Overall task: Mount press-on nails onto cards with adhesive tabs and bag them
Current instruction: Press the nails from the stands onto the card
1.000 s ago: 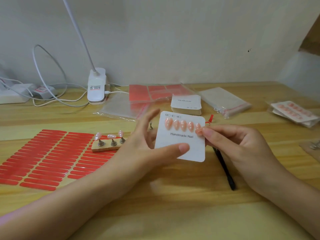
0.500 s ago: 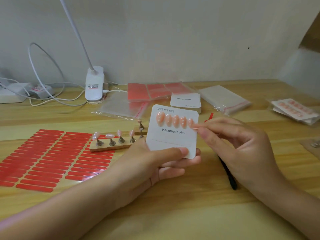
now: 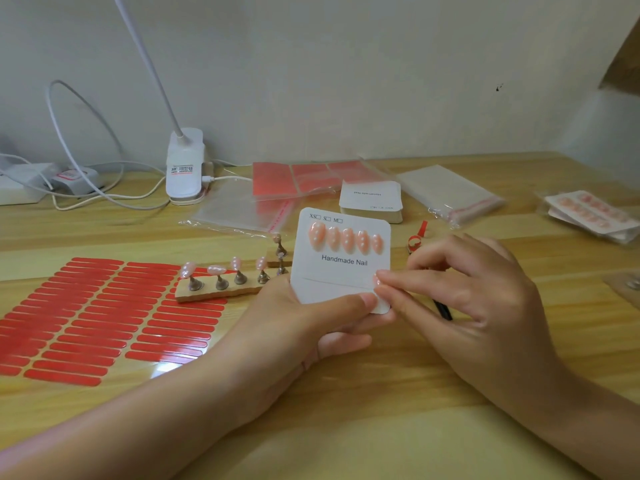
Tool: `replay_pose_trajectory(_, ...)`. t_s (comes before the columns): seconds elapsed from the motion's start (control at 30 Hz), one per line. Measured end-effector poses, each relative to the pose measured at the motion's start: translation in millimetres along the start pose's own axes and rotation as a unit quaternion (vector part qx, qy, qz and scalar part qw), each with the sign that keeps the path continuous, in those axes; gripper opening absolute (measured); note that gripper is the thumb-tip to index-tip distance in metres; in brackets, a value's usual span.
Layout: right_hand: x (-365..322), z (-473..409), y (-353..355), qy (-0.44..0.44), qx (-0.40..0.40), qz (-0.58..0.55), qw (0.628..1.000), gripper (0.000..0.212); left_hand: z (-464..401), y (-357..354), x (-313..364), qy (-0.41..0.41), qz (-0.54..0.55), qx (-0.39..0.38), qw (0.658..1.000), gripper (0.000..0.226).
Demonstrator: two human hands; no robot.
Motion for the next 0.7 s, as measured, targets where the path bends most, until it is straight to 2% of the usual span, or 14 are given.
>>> replay_pose_trajectory(0.43,-2.3,0.5,-2.1,0.015,-0.006,-0.004,1.000,0.010,0.0,-1.1,0.5,-0.004,0.001,-0.003,1.000,0.034)
replay_pose_trajectory(0.7,-4.0,0.2,-3.7,0.025,-0.015,0.004,1.000,0.012,-0.3,-0.7,-0.3,0.003,0.003,-0.006,1.000,0.026)
Point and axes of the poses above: each hand's wrist, its own z-axis away from the middle knuckle, its own y-axis out of the back of the hand, x = y × z, the point moved 8 cm from there along -z, towards the middle knuckle
